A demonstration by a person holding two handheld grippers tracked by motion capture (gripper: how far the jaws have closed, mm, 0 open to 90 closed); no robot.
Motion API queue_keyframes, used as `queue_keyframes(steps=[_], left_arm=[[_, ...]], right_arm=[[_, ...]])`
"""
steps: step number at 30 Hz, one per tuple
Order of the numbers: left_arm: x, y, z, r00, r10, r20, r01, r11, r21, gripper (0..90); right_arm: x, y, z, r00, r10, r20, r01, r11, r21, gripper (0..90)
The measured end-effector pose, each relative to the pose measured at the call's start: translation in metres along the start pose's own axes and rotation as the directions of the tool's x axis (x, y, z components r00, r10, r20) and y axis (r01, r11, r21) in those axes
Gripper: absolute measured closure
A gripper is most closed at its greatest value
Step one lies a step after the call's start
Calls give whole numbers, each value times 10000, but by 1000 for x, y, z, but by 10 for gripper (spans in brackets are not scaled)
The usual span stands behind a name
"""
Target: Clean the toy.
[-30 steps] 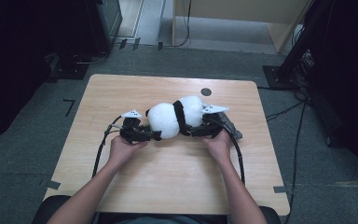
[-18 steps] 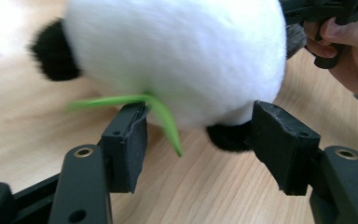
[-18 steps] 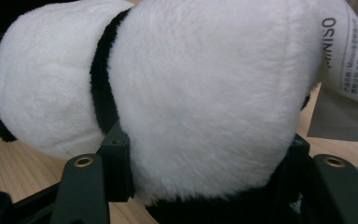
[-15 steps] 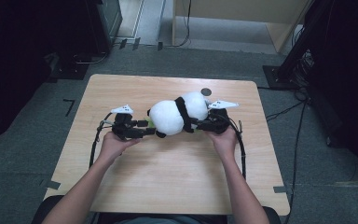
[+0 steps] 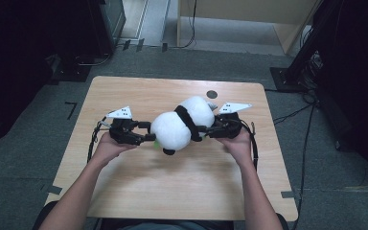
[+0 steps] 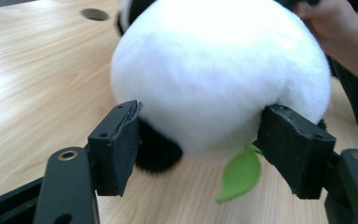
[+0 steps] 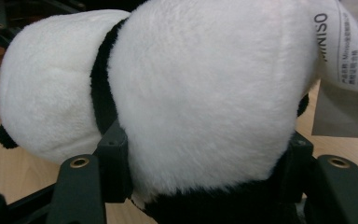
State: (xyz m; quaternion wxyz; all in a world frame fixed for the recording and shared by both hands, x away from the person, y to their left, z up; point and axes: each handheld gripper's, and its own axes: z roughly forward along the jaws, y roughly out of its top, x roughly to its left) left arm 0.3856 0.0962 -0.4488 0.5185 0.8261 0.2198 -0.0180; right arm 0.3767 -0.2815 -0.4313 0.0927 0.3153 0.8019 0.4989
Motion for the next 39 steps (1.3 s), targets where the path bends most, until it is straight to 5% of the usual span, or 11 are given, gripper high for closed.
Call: queue_keyframes(steps=[3, 7, 9, 15, 20, 27, 35, 39], left_arm=[[-3, -3, 4, 9976, 524, 450, -527, 9986, 56, 227], [-8, -5, 14, 9928, 724, 953, -749, 9969, 230, 5], [-11, -7, 20, 9867, 791, 1422, -861, 9953, 439, 0], [-24, -10, 34, 9746, 1092, 1957, -1308, 9862, 1013, 0], [-28, -9, 39, 9758, 1190, 1837, -1429, 9821, 1228, 0], [-25, -6, 32, 9772, 871, 1935, -1087, 9886, 1038, 182], [-25, -2, 25, 9839, 659, 1660, -899, 9858, 1416, 420], [-25, 5, 15, 9889, 887, 1190, -997, 9910, 893, 465]], right_arm=[[1, -1, 2, 9986, -157, -512, 164, 9998, 127, 379], [4, -1, 6, 9924, -430, -1152, 441, 9990, 63, 375], [8, 0, 9, 9907, -603, -1221, 623, 9980, 125, 367], [12, -1, 19, 9867, -550, -1531, 579, 9982, 148, 367], [15, 0, 24, 9870, -610, -1485, 635, 9979, 116, 365], [10, 0, 22, 9889, -273, -1459, 254, 9996, -152, 320], [5, -1, 23, 9898, -213, -1407, 228, 9997, 90, 236], [2, 1, 21, 9921, -106, -1254, 113, 9999, 47, 188]])
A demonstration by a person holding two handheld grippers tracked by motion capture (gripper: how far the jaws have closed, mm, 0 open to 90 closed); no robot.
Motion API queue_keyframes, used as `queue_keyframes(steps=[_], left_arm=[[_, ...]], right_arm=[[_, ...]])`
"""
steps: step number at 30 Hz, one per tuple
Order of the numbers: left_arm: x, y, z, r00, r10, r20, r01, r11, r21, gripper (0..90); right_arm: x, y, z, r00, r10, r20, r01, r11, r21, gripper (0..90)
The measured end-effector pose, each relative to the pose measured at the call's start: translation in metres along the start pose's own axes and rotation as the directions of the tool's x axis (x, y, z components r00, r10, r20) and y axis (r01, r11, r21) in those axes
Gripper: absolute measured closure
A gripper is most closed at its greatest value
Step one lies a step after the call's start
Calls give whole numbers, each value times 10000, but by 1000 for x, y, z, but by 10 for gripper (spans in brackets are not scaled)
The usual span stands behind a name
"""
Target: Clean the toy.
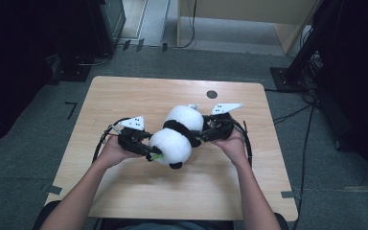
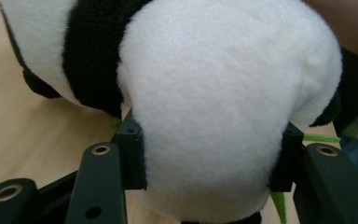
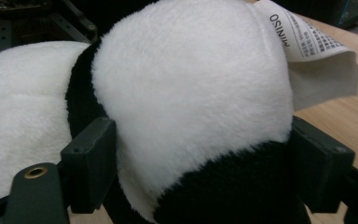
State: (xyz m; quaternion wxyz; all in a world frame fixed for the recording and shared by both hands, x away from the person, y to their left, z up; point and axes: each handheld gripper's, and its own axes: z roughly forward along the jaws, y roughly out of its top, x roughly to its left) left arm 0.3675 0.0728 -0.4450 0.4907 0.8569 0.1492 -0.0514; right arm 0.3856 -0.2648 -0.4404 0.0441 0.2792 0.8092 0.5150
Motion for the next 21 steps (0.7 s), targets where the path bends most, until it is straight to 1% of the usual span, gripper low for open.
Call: queue_keyframes(steps=[1, 2, 5, 7, 8, 9, 10, 11, 12, 13, 14, 15, 16, 18, 20, 21], left_arm=[[-1, 1, -2, 10000, 50, -20, -51, 9999, -141, 471], [-1, 2, -2, 9999, 72, -79, -74, 9997, -237, 473], [-3, 3, -2, 9999, 165, -44, -167, 9994, -314, 479], [-2, 3, -4, 9998, 123, -154, -129, 9992, -387, 488], [-1, 3, -6, 9995, 86, -307, -98, 9991, -413, 496], [1, 3, -8, 9987, -18, -510, -7, 9988, -487, 500], [2, 3, -10, 9984, -104, -556, 72, 9984, -569, 506], [5, 3, -12, 9972, -199, -724, 144, 9970, -758, 506], [7, 3, -14, 9961, -296, -832, 222, 9958, -890, 506], [8, 4, -14, 9939, -368, -1036, 263, 9945, -1014, 505], [8, 4, -14, 9919, -428, -1195, 298, 9937, -1083, 503], [10, 4, -13, 9884, -552, -1417, 389, 9926, -1149, 503], [11, 4, -13, 9848, -697, -1588, 508, 9915, -1200, 501], [15, 4, -12, 9784, -1004, -1806, 779, 9888, -1277, 498], [19, 3, -10, 9713, -1233, -2035, 979, 9866, -1306, 494], [21, 3, -9, 9675, -1332, -2150, 1052, 9850, -1368, 493]], right_arm=[[-1, 0, -2, 10000, 39, 76, -38, 9999, -127, 182], [-2, 0, -5, 9999, 121, 23, -120, 9996, -253, 174], [-4, 1, -11, 9999, 116, 15, -115, 9992, -378, 156], [-7, -2, -17, 9993, 379, 49, -376, 9978, -542, 154], [-10, -3, -20, 9981, 533, 309, -511, 9963, -686, 161], [-13, -5, -24, 9947, 693, 760, -640, 9955, -700, 171], [-15, -7, -29, 9913, 733, 1092, -660, 9954, -694, 189], [-17, -9, -32, 9888, 765, 1281, -673, 9949, -750, 198], [-19, -12, -37, 9837, 914, 1546, -797, 9936, -799, 198], [-21, -14, -40, 9786, 1036, 1776, -906, 9927, -801, 198], [-23, -17, -42, 9712, 1074, 2129, -940, 9930, -721, 198], [-24, -18, -44, 9658, 1095, 2350, -972, 9932, -634, 198], [-26, -22, -46, 9568, 1198, 2650, -1114, 9927, -468, 198], [-28, -27, -49, 9431, 1234, 3087, -1230, 9922, -208, 198], [-31, -32, -52, 9284, 1292, 3484, -1332, 9910, -124, 198], [-32, -34, -54, 9180, 1344, 3730, -1436, 9896, -33, 198]])
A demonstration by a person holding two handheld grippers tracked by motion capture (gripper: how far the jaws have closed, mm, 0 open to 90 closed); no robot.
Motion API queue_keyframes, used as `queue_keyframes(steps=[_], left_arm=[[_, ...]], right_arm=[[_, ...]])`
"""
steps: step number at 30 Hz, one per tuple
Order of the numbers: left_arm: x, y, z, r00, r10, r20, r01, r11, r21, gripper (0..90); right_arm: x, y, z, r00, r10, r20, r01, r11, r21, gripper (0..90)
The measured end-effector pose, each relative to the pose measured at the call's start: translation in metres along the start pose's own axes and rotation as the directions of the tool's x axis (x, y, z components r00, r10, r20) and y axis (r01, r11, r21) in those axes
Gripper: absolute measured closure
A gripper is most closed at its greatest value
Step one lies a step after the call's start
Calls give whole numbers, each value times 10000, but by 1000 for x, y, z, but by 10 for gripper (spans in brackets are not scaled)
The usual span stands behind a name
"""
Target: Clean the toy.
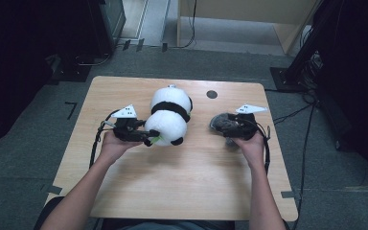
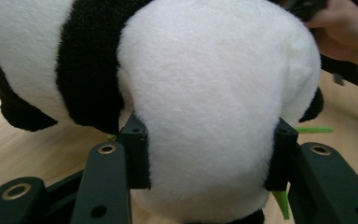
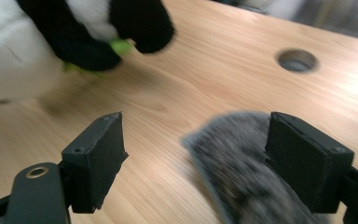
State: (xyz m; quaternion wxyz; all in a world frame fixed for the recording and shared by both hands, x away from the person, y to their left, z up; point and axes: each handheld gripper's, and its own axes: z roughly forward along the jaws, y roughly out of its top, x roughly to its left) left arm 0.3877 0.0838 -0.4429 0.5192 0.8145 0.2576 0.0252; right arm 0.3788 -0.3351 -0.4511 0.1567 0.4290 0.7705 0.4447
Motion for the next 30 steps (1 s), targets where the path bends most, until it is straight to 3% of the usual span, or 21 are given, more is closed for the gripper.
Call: queue_keyframes(steps=[3, 6, 11, 14, 17, 20, 22, 26, 30], left_arm=[[4, 0, 3, 9992, -222, -347, 220, 9997, -70, 491], [6, 3, 6, 9982, -338, -494, 339, 9994, 16, 488], [5, 5, 10, 9978, -366, -548, 361, 9993, -101, 480], [5, 5, 12, 9977, -402, -537, 399, 9992, -59, 477], [5, 5, 14, 9977, -416, -540, 414, 9991, -48, 474], [4, 5, 15, 9974, -437, -576, 435, 9990, -41, 473], [4, 5, 15, 9972, -445, -601, 445, 9990, -26, 473], [3, 6, 16, 9967, -464, -663, 461, 9989, -53, 472], [1, 6, 17, 9964, -457, -717, 449, 9989, -130, 472]], right_arm=[[-4, -6, -2, 9968, 22, 800, -53, 9992, 386, 212], [-8, -15, -2, 9881, 33, 1537, -180, 9954, 941, 343], [-15, -27, 4, 9767, 437, 2101, -729, 9884, 1330, 378], [-17, -31, 10, 9692, 625, 2381, -1025, 9818, 1598, 455], [-17, -35, 13, 9695, 544, 2389, -1039, 9743, 1997, 625], [-15, -36, 13, 9626, 417, 2678, -997, 9733, 2068, 740], [-14, -34, 12, 9628, 474, 2661, -1030, 9746, 1990, 760], [-7, -26, 7, 9722, 550, 2274, -926, 9831, 1581, 761], [9, -13, -5, 9797, 608, 1912, -776, 9936, 818, 760]])
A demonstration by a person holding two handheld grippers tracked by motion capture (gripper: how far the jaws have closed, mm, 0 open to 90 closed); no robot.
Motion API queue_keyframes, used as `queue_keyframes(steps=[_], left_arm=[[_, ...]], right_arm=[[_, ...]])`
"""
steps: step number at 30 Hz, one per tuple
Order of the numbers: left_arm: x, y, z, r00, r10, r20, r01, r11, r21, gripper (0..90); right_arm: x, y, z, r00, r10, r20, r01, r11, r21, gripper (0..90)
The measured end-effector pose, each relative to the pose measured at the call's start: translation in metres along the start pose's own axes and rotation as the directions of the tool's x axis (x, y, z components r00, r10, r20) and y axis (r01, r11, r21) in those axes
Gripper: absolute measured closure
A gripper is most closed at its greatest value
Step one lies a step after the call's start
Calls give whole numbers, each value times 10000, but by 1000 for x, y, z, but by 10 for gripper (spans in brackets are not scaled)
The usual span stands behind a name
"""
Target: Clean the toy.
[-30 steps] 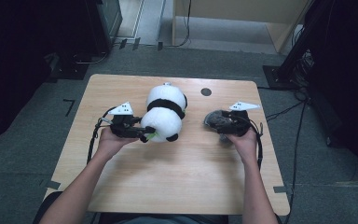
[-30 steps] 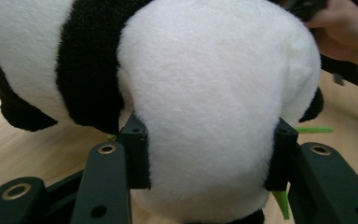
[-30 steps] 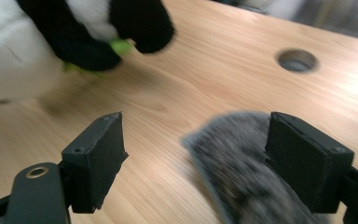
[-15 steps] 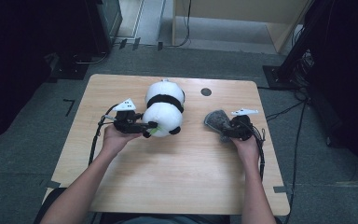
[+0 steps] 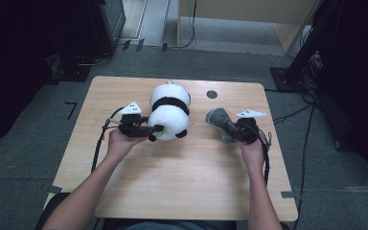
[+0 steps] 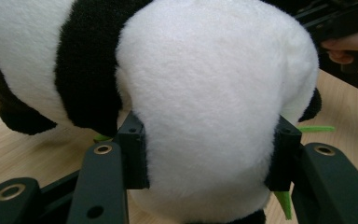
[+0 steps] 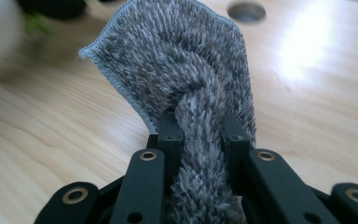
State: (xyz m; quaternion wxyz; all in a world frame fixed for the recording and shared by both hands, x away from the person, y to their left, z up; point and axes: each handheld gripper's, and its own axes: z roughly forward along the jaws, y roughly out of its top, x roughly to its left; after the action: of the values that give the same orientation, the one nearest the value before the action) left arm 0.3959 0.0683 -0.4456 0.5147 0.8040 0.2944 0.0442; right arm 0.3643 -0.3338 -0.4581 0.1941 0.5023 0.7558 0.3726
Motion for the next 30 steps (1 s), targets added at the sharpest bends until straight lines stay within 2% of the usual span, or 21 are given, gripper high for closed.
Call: queue_keyframes(steps=[7, 11, 13, 18, 21, 23, 26, 30], left_arm=[[-7, 0, 7, 9998, 178, -79, -177, 9998, 52, 471], [-11, -1, 14, 9990, 436, -72, -435, 9988, 210, 470], [-13, -1, 16, 9991, 429, -68, -427, 9988, 254, 469], [-20, -2, 21, 9993, 346, -109, -343, 9989, 310, 469], [-25, -1, 23, 9990, 433, -137, -428, 9985, 346, 469], [-28, -1, 23, 9991, 389, -139, -385, 9989, 280, 469], [-31, 0, 23, 9989, 398, -234, -391, 9988, 281, 469], [-29, 0, 22, 9990, 272, -367, -262, 9993, 268, 469]], right_arm=[[26, 17, -18, 9978, -407, -528, 372, 9971, -660, 758], [37, 25, -21, 9928, -490, -1092, 417, 9968, -685, 757], [43, 30, -22, 9894, -568, -1334, 480, 9965, -681, 756], [63, 42, -32, 9841, -1015, -1457, 853, 9899, -1131, 756], [78, 49, -37, 9799, -1311, -1505, 1104, 9842, -1387, 756], [86, 52, -35, 9774, -1311, -1658, 1073, 9836, -1450, 753], [97, 52, -25, 9734, -1343, -1854, 1135, 9864, -1187, 751], [107, 50, -20, 9707, -1358, -1982, 1129, 9860, -1227, 755]])
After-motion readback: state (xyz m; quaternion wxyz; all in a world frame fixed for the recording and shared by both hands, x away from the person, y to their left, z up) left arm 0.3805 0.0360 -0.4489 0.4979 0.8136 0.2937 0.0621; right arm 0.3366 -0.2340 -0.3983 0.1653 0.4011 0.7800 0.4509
